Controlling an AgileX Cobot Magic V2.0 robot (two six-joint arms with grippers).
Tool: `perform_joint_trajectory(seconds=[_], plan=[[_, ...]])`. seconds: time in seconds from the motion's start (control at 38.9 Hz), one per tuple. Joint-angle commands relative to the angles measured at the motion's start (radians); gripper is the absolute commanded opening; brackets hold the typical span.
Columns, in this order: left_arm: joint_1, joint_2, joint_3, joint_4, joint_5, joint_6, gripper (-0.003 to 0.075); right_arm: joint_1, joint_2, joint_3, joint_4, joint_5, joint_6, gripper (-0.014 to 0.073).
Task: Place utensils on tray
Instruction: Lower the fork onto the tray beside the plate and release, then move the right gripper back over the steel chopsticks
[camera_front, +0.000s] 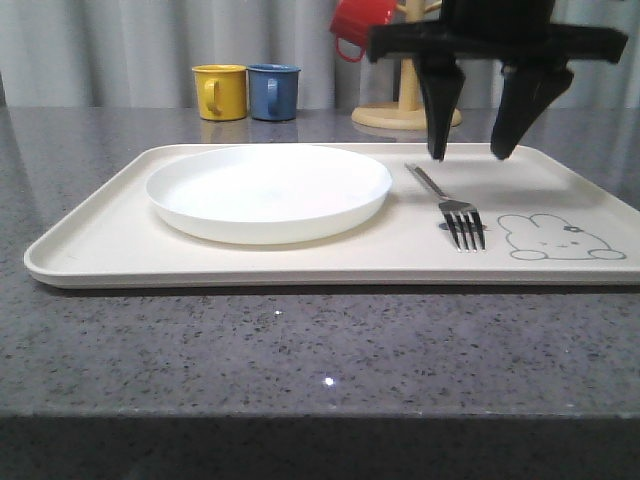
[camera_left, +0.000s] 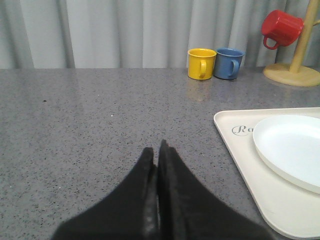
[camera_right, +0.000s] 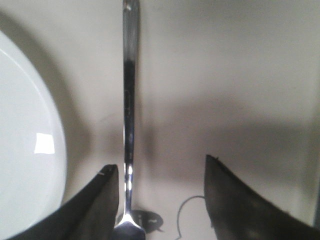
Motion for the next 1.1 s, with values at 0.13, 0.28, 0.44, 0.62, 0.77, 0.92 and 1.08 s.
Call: perform_joint_trajectory(seconds=[0.13, 0.28, 0.44, 0.62, 0.77, 0.92, 1.08], plan=[[0.003, 0.011, -0.026, -0.008, -0.083, -0.01, -0.0018, -0.082, -0.099, -0.117, -0.052, 0.159, -0.109, 0.0407], [0.003, 0.011, -0.026, -0.008, -0.083, -0.01, -0.0018, -0.194, -0.108, -0.104, -0.038, 0.206, -0.195, 0.0391], [0.003, 0.011, -0.026, -0.008, -0.083, -0.01, -0.0018, -0.296, -0.135, -0.049, -0.037, 0.205, -0.249, 0.0391], [0.003, 0.011, -0.026, -0.008, -0.083, -0.01, -0.0018, -0.398, -0.159, 0.048, -0.037, 0.185, -0.324, 0.0391], [0.003, 0.011, -0.026, -0.008, -0.083, -0.01, -0.0018, -0.473, -0.16, 0.115, -0.032, 0.153, -0.361, 0.0391], [0.003, 0.011, -0.026, -0.008, -0.083, -0.01, -0.0018, -0.535, -0.16, 0.165, 0.001, 0.109, -0.381, 0.0391], [0.003, 0.011, -0.026, -0.008, -0.083, -0.01, -0.0018, -0.558, -0.148, 0.192, 0.075, 0.06, -0.434, 0.0391]])
